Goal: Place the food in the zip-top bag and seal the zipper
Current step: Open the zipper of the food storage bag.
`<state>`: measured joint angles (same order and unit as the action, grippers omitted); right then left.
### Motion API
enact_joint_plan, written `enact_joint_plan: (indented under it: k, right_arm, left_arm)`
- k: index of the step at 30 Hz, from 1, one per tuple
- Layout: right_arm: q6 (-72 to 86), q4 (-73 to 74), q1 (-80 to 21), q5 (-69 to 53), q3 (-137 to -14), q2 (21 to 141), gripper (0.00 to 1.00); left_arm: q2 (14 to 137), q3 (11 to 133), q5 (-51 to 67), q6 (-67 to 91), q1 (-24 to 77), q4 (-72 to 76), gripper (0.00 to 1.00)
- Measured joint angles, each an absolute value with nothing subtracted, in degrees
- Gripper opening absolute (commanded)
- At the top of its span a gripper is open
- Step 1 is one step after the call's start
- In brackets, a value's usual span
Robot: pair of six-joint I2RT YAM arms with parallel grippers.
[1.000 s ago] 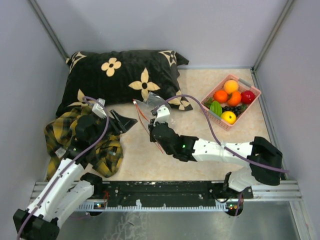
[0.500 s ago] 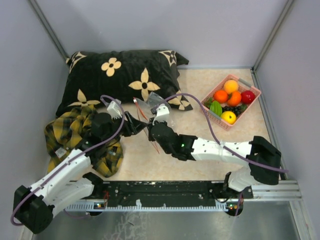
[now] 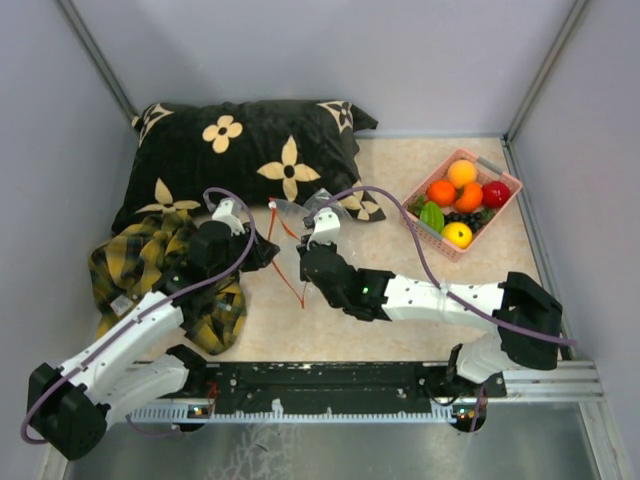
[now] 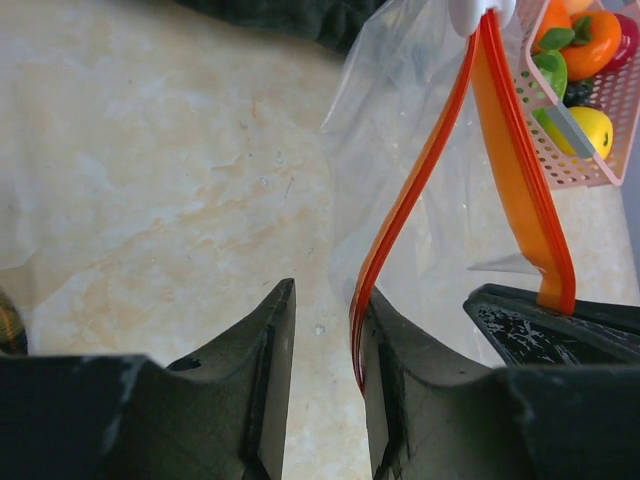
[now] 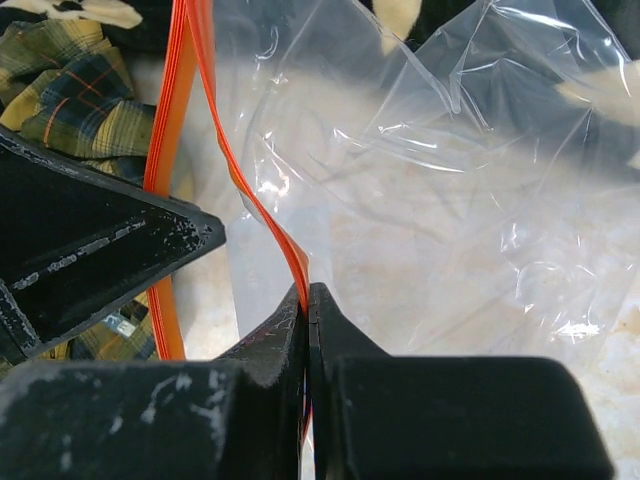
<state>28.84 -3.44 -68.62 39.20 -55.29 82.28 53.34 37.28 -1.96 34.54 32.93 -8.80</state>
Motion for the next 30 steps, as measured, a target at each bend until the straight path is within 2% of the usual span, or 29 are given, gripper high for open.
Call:
enact_joint_plan:
  k: [13, 15, 23, 30]
  right_arm:
    - [28.10, -3.03, -68.62, 39.24, -56.36, 83.13, 0.00]
    - [28.12, -3.03, -68.62, 39.24, -56.38, 83.13, 0.00]
    - [26.76, -1.45, -68.62, 40.95, -57.54, 83.11, 0.00]
    - [23.94, 0.56, -68.62, 44.58, -57.56, 80.93, 0.00]
  left_arm:
    - [56.66, 37.89, -0.40, 33.85, 32.93, -9.82, 0.29]
    - [57.08, 37.76, 0.56, 34.22, 33.01, -9.02, 0.26]
    - [56.90, 38.50, -0.82, 33.01, 33.08, -11.40, 0.00]
    - [55.77, 48.23, -6.68, 28.23, 33.12, -21.78, 0.00]
